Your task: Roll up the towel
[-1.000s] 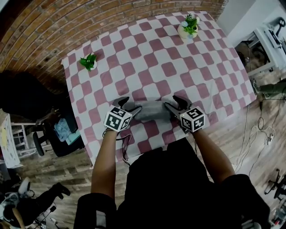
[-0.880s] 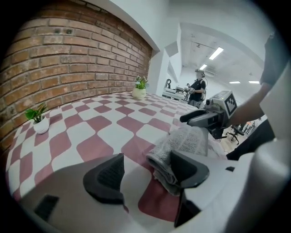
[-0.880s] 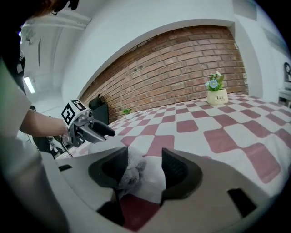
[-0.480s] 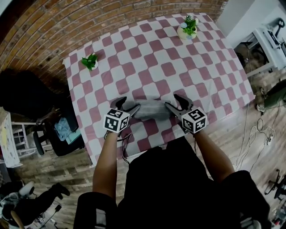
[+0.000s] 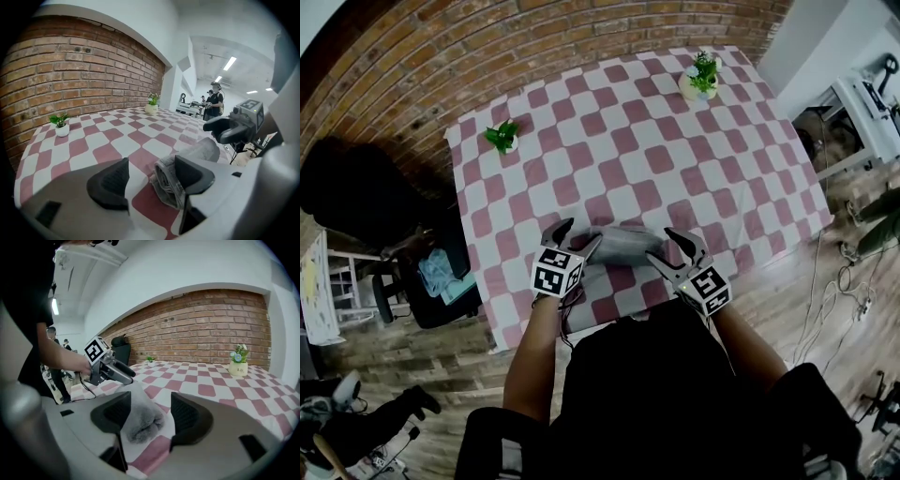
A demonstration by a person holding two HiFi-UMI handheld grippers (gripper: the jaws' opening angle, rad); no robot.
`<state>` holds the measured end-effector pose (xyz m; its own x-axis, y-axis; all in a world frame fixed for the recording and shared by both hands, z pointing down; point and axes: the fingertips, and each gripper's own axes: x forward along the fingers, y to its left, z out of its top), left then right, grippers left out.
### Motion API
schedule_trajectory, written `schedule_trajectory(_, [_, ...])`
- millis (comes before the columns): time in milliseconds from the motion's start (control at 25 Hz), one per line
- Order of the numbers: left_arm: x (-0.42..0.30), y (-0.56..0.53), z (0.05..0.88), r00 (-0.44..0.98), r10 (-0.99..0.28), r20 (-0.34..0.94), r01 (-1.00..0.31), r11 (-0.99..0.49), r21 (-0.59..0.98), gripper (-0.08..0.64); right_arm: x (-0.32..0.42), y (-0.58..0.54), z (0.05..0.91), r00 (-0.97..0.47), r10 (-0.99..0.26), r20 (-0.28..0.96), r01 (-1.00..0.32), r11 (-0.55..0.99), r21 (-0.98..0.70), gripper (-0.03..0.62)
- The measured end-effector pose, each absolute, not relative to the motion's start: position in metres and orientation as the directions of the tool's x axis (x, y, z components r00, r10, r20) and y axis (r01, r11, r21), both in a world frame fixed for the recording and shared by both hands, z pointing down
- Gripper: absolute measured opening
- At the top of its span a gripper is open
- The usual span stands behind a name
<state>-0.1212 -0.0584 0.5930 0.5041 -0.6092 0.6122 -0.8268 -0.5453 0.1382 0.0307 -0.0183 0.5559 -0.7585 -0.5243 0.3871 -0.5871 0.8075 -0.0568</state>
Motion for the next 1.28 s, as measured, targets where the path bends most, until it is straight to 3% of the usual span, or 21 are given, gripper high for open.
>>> schedule_trajectory(240, [-0.128, -0.059, 0.583, 0.484, -0.649, 0.588, -0.845, -0.522, 0.119, 0.308, 0.016, 0.013, 0.550, -0.774, -0.484, 0.407, -0.466, 0.872, 0.151, 0.242])
schedule_trajectory(520, [-0.128, -0.050, 0.576, 0.476, -0.666, 0.575, -0.852, -0.511, 0.114, 0.303, 0.011, 0.027, 0.576, -0.730, -0.460, 0.506, -0.351, 0.887, 0.300, 0.185])
schedule_trajectory(640, [-0.127, -0.044, 0.575, 0.471, -0.674, 0.569, -0.853, -0.512, 0.100, 0.298, 0.012, 0.011, 0.589, -0.688, -0.491, 0.535, -0.360, 0.870, 0.337, 0.162])
schedule_trajectory(800, [-0.123, -0.030, 0.561, 0.458, -0.708, 0.537, -0.841, -0.542, 0.003, 0.284, 0.014, -0.034, 0.584, -0.647, -0.564, 0.512, -0.450, 0.826, 0.340, 0.138])
schedule_trajectory(1040, [-0.083, -0.027, 0.564, 0.471, -0.649, 0.598, -0.709, -0.681, -0.181, 0.284, 0.012, -0.082, 0.581, -0.640, -0.577, 0.508, -0.510, 0.813, 0.282, 0.121])
schedule_trajectory(1280, [-0.071, -0.039, 0.599, 0.443, -0.571, 0.691, -0.679, -0.717, -0.157, 0.284, 0.003, -0.066, 0.590, -0.690, -0.512, 0.511, -0.482, 0.852, 0.202, 0.098])
